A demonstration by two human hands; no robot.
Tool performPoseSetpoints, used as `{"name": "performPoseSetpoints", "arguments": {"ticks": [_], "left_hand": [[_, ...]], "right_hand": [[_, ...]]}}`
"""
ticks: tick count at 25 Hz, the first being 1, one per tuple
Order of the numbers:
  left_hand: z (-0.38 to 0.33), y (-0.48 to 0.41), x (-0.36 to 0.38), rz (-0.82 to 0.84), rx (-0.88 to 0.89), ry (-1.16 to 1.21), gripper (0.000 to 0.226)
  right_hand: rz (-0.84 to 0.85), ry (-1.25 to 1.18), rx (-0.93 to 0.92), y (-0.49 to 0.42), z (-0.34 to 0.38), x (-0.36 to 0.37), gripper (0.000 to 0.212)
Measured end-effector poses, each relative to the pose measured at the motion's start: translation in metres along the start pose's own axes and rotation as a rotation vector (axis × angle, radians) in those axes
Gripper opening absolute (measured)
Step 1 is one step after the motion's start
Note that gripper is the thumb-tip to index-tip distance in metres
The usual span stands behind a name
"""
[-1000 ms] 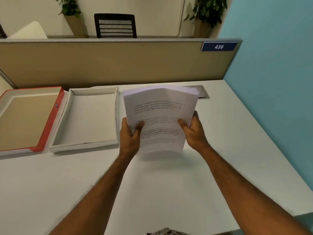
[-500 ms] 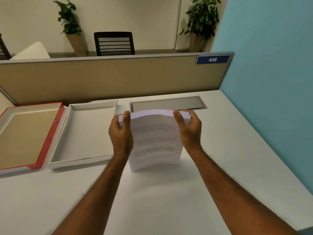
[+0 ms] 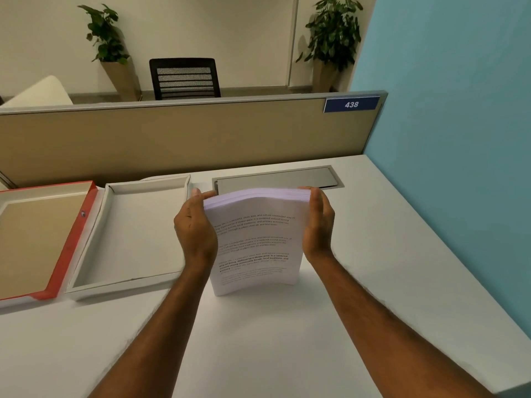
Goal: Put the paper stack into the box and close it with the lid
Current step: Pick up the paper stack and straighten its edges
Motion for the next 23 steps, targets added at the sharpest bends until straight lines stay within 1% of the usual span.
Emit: {"name": "performPoseSetpoints", "arguments": {"ticks": [1, 2, 4, 6, 9, 11, 14, 16, 20, 23], "left_hand": [[0.006, 0.003, -0.002, 0.077, 0.031, 0.026, 0.050], [0.017, 0.009, -0.004, 0.157, 0.050, 0.027, 0.050], [0.046, 0.027, -0.007, 0.263, 0.034, -0.025, 0.043], [0.067, 0.044, -0.006, 0.277, 0.018, -0.082, 0.036], [0.067, 0.052, -0.001, 0.275, 0.057, -0.098, 0.033], [0.065, 0.051, -0.001, 0.270, 0.090, -0.108, 0.034], [0.067, 0.053, -0.002, 0.271, 0.089, -0.114, 0.031], [0.074, 0.052, -0.004, 0.280, 0.085, -0.160, 0.030], [0.112, 0.059, -0.010, 0.374, -0.035, -0.257, 0.027], [0.127, 0.060, -0.007, 0.340, -0.102, -0.298, 0.021]], "right_hand": [[0.090, 0.009, -0.008, 0.006, -0.011, -0.001, 0.047], [0.166, 0.033, 0.022, 0.014, -0.025, -0.002, 0.051], [0.224, 0.119, 0.127, 0.032, -0.059, -0.005, 0.039], [0.216, 0.172, 0.150, 0.045, -0.079, -0.006, 0.033], [0.172, 0.195, 0.107, 0.046, -0.081, -0.010, 0.026], [0.171, 0.186, 0.079, 0.047, -0.080, -0.011, 0.028], [0.179, 0.203, 0.068, 0.052, -0.083, -0.011, 0.030], [0.179, 0.214, 0.077, 0.053, -0.089, -0.012, 0.031], [0.261, 0.283, 0.167, 0.052, -0.110, -0.016, 0.035], [0.306, 0.350, 0.205, 0.041, -0.115, -0.017, 0.030]]}}
Point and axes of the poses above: each hand's wrist, its own y-axis away from the middle knuckle, its own x-axis out of the palm, z = x × y, the point moved 6 cm from there along -y, towards the middle knuckle, and after that the axes turned 6 degrees about z, right-handed, at the moved point
